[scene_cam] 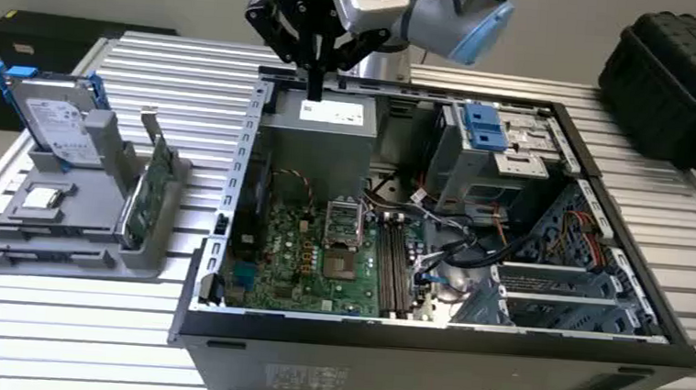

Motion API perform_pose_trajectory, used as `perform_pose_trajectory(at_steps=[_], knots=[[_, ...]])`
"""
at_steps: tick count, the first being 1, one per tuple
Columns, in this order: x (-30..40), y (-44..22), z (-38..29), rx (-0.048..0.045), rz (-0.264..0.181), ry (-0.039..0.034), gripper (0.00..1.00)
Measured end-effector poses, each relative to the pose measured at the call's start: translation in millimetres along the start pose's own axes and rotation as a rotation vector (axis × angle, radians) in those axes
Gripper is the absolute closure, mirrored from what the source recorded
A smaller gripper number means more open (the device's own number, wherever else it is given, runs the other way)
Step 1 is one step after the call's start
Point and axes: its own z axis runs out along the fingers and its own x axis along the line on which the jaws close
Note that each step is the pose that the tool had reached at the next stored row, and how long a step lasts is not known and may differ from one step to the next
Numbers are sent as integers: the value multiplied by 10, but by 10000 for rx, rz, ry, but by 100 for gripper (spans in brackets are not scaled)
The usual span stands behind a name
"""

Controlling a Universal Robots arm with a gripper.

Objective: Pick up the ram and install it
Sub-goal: 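Reach for the ram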

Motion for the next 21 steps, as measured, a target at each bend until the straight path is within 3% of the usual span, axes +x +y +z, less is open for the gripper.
perform_pose_trajectory(at_steps=[12,21], knots=[[9,0,0,0,0,-1,100],[104,-10,-2,0,-7,0,100]])
